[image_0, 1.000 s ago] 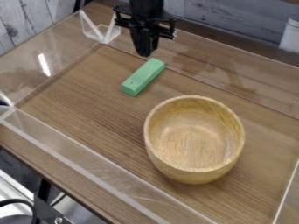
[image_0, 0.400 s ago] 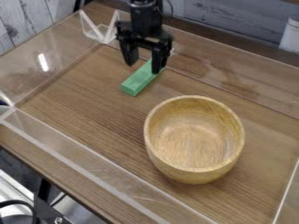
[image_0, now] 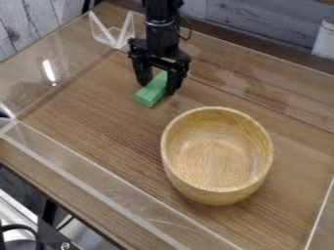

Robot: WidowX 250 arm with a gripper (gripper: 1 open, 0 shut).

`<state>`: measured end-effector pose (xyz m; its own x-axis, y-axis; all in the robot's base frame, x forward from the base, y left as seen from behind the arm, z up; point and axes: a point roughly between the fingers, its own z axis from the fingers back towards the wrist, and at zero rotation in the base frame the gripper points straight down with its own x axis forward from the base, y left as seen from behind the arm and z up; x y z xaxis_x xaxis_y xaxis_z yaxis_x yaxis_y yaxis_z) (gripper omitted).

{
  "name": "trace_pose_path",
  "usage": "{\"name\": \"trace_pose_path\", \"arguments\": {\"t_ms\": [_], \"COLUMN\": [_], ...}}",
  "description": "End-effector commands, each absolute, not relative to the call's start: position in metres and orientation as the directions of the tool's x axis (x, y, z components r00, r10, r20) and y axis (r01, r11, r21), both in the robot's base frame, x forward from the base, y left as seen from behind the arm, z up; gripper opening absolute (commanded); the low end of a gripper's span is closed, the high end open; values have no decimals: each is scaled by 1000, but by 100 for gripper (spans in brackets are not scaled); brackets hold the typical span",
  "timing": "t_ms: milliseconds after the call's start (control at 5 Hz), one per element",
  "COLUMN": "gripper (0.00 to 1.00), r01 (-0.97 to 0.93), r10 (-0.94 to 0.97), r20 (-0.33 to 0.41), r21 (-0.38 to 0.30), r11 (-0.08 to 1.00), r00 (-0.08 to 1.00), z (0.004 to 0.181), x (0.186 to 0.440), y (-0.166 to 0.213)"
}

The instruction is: Put the green block in the brown bowl

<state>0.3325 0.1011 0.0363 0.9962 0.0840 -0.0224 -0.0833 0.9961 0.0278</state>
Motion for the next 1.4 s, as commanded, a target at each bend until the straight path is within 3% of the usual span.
{"name": "trace_pose_path", "arguments": {"t_ms": [0,200,800,1200], "gripper": [0,0,0,0], "r01": [-87,-91,-121,-113], "r10": [86,90,121,116], "r20": [22,21,41,97], "r21": [42,37,-2,-37], "r11": [995,995,993,993], "r00": [996,996,992,989], "z": [47,48,81,122], "x": [341,341,336,331], "y": [105,104,100,84]}}
